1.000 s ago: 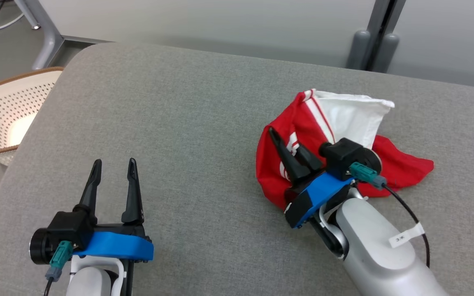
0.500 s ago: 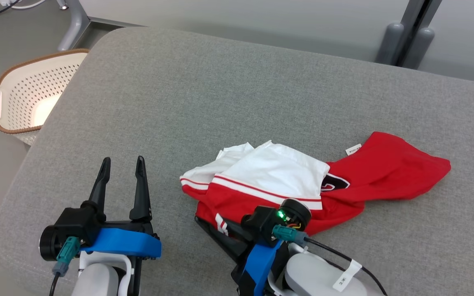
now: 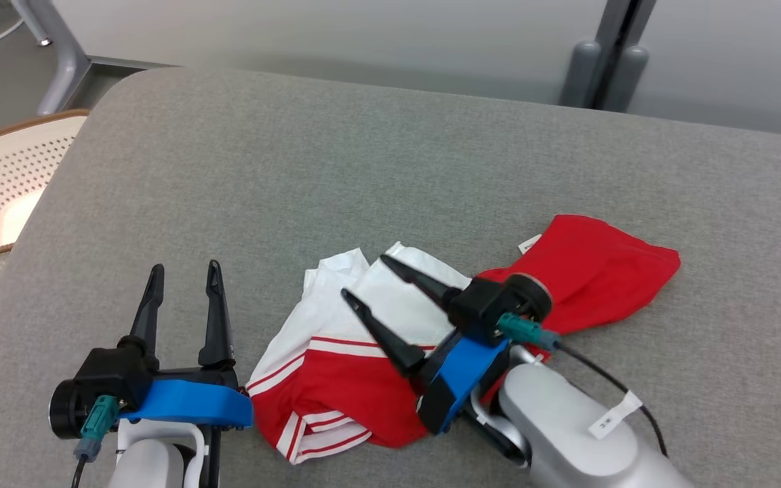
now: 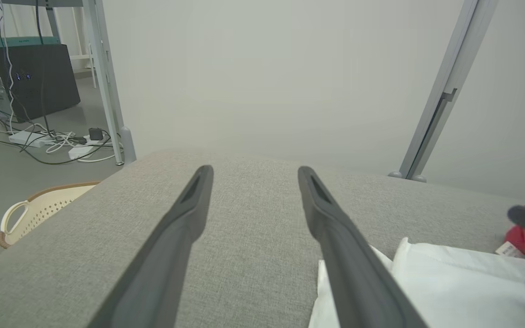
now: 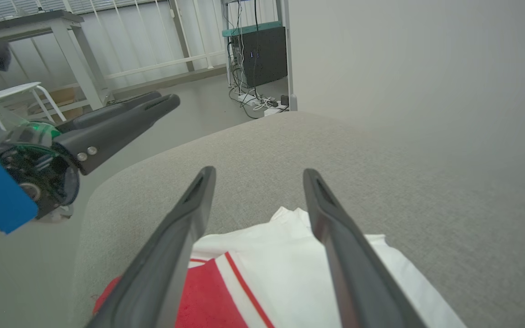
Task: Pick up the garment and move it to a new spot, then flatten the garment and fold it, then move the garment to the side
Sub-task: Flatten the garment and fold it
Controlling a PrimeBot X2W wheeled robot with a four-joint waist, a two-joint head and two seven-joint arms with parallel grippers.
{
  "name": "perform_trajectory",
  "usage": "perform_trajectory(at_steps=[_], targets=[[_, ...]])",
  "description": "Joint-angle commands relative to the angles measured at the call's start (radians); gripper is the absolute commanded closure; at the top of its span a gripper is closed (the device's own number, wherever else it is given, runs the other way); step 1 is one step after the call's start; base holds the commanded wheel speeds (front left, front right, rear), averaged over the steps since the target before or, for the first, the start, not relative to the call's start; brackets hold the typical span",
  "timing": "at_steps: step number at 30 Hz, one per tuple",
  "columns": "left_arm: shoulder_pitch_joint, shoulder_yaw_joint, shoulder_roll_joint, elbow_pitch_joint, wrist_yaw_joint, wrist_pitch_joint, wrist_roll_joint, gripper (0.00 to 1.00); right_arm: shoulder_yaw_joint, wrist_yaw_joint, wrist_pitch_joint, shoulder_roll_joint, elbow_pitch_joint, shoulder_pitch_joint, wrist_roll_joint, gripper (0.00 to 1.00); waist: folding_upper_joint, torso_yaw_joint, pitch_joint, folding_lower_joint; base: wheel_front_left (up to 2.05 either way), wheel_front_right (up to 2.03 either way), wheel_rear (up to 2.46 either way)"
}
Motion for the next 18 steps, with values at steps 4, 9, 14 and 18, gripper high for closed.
perform_trajectory(at_steps=[4, 9, 14, 18], targets=[[0.017, 0.017, -0.001, -0.010, -0.004, -0.005, 0.019, 0.00, -0.198, 0.000, -0.005, -0.011, -0.030, 0.058, -0.114, 0.00, 0.0000, -0.052, -0.026, 0.0000, 0.00, 0.00, 0.00], [0.033, 0.038, -0.001, -0.021, -0.010, -0.005, 0.032, 0.00, -0.403, 0.000, -0.005, -0.047, -0.096, 0.144, -0.204, 0.00, 0.0000, -0.088, -0.038, 0.0000, 0.00, 0.00, 0.00], [0.045, 0.054, -0.001, -0.028, -0.013, -0.005, 0.041, 0.00, -0.573, 0.000, -0.005, -0.071, -0.157, 0.251, -0.257, 0.00, 0.0000, -0.110, -0.047, 0.0000, 0.00, 0.00, 0.00], [0.055, 0.060, -0.001, -0.032, -0.016, -0.005, 0.045, 0.00, -0.687, 0.000, -0.006, -0.063, -0.195, 0.333, -0.284, 0.00, 0.0000, -0.126, -0.049, 0.0000, 0.00, 0.00, 0.00]])
